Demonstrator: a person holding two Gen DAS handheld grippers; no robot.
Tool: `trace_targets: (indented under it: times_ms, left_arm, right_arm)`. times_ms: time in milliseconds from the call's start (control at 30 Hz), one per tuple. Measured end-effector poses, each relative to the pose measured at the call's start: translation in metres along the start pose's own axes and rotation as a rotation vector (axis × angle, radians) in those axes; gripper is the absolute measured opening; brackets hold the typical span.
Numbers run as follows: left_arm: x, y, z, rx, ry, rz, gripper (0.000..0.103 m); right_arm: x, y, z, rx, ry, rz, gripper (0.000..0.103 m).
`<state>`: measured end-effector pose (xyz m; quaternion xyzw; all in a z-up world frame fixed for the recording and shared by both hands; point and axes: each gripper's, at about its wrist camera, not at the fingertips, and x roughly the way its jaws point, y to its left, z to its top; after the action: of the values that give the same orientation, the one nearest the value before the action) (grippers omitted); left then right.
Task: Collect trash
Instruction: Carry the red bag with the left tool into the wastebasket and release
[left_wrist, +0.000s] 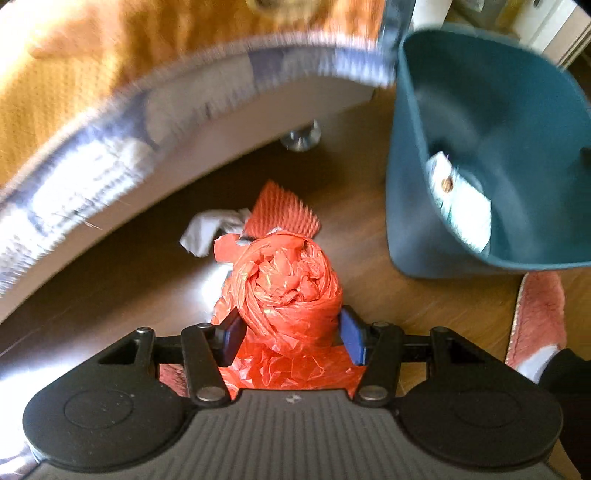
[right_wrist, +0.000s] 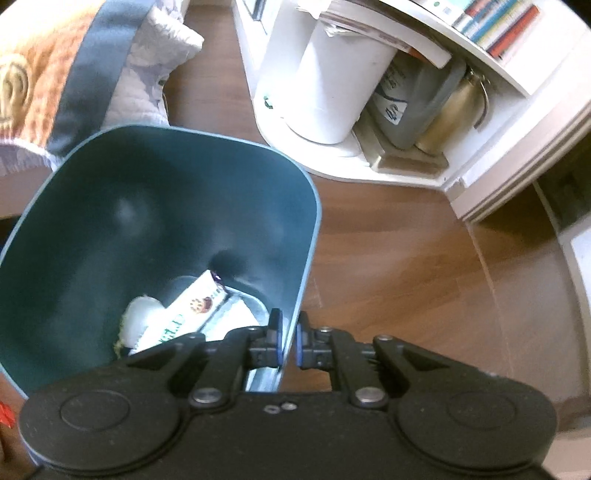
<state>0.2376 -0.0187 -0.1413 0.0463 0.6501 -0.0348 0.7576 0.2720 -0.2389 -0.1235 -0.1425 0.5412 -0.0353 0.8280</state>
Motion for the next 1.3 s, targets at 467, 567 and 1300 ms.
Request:
trace_targets:
  times_ms: [467,567,1300]
  left_arm:
    - [-0.101,-0.02,0.018,0.023,-0.207,-0.202,0.054]
    - [-0.109,-0.041,0.024,0.063,-0.224,-0.234,0.054]
    - [-0.063,-0.09,0.066,0.125,-0.207,-0.151,0.055]
  right_arm:
    - [-0.041,0.017,-0.01,0.069,-0.018,0.002,0.006]
    - [-0.046,0.023,-0.015,0.058,-0.031,-0.002,0.007]
    - [-0.069,0.053,-0.021,-0.058,-0.116,0.037,0.007]
